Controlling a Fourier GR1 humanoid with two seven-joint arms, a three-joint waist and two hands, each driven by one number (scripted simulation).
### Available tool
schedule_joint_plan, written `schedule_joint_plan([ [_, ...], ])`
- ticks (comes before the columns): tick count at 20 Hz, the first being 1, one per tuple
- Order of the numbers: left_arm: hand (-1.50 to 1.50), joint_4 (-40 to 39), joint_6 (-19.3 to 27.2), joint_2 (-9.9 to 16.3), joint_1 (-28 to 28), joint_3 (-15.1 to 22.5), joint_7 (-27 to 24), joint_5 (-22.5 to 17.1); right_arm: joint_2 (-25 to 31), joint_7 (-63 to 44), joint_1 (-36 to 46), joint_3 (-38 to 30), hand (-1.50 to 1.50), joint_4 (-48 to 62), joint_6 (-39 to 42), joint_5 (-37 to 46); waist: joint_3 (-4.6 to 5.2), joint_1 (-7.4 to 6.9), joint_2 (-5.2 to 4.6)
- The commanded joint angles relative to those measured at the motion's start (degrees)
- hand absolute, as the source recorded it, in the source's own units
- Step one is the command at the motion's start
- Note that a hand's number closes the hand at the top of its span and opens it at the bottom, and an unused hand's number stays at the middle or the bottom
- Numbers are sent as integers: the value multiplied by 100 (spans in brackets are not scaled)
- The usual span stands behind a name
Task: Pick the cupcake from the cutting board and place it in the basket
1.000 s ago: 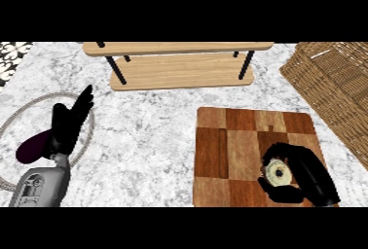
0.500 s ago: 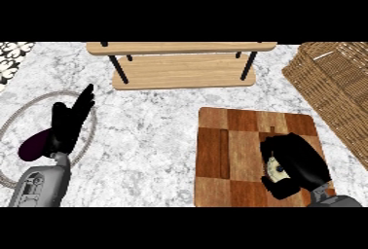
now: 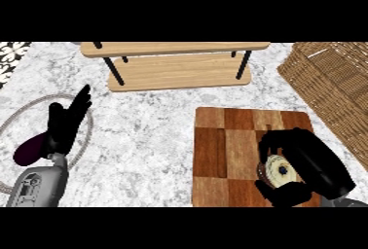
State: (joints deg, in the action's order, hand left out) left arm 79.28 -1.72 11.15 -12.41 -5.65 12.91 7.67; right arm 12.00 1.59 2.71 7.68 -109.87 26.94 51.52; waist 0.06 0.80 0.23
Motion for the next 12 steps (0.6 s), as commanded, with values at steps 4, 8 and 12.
schedule_joint_plan([
  [4,0,118,-119,141,68,-99,60,-90,-925,-1269,504,-1342,150,-1485,965,-1994,4,14,24],
  [8,0,280,-12,-136,380,151,-24,31,-803,-2596,1483,-2110,150,-2131,1507,-2815,6,-44,22],
  [12,0,-128,17,-39,-61,12,11,48,-549,-3951,2777,-2705,150,-1862,1691,-3720,10,-21,2],
])
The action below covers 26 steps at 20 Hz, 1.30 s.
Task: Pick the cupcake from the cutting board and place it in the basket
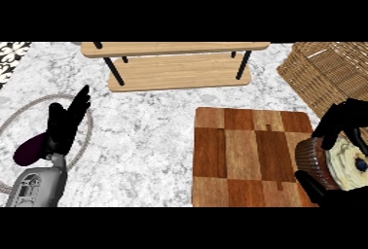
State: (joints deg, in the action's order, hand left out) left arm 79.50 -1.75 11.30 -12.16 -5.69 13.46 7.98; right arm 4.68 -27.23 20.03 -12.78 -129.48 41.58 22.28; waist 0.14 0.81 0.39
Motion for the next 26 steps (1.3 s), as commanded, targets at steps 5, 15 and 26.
schedule_joint_plan([
  [5,0,-121,-264,204,-92,-176,-127,-188,913,-2515,2445,-1049,150,564,109,-1658,0,-44,0],
  [15,0,36,31,-152,-95,200,-96,148,3300,-1663,3262,-862,150,2477,629,-547,-3,-192,-101],
  [26,0,-29,3,-178,-41,155,-113,107,4661,1581,2323,-743,150,5087,-641,1192,-20,-196,-106],
])
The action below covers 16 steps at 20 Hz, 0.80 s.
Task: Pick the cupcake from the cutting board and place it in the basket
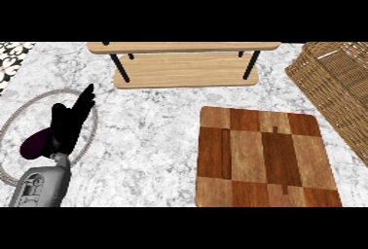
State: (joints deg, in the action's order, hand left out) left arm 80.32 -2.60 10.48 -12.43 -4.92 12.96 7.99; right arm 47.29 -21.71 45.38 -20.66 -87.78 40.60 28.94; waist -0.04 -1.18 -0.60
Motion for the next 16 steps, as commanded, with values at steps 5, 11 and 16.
schedule_joint_plan([
  [5,0,174,79,-42,19,55,205,95,852,2553,-177,39,150,2365,-1026,687,-2,-9,13],
  [11,0,-148,183,-191,-343,88,170,150,543,3473,191,485,150,3591,-1667,1031,3,-6,13],
  [16,0,209,-164,108,-102,-72,284,-70,545,4035,322,655,150,4515,-2165,1442,1,-24,31],
])
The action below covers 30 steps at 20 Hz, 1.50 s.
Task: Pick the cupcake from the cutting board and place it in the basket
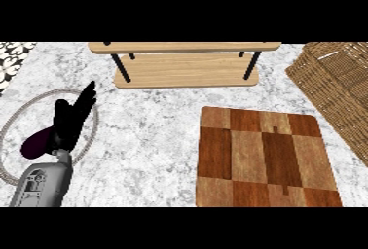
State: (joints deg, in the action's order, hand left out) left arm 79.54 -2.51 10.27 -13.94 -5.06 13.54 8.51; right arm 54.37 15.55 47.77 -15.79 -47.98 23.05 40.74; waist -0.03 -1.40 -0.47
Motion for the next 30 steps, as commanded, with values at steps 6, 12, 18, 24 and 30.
schedule_joint_plan([
  [6,0,57,-75,35,270,-27,-232,-20,-125,441,393,-190,150,1875,-32,12,-3,-52,-13],
  [12,0,40,-191,38,54,-128,6,-207,-266,860,349,-469,-150,2420,-371,-180,-4,15,-1],
  [18,0,-49,-98,56,-51,-101,34,-62,-278,1168,470,-1173,-150,2752,-911,-755,-11,0,-17],
  [24,0,-78,80,-128,-125,77,98,129,174,707,777,-1741,-150,3087,-1334,-1121,-12,-16,-39],
  [30,0,-6,-78,4,150,-66,-247,-23,956,456,489,-2229,-150,3609,-1053,-1482,-18,-43,-45],
])
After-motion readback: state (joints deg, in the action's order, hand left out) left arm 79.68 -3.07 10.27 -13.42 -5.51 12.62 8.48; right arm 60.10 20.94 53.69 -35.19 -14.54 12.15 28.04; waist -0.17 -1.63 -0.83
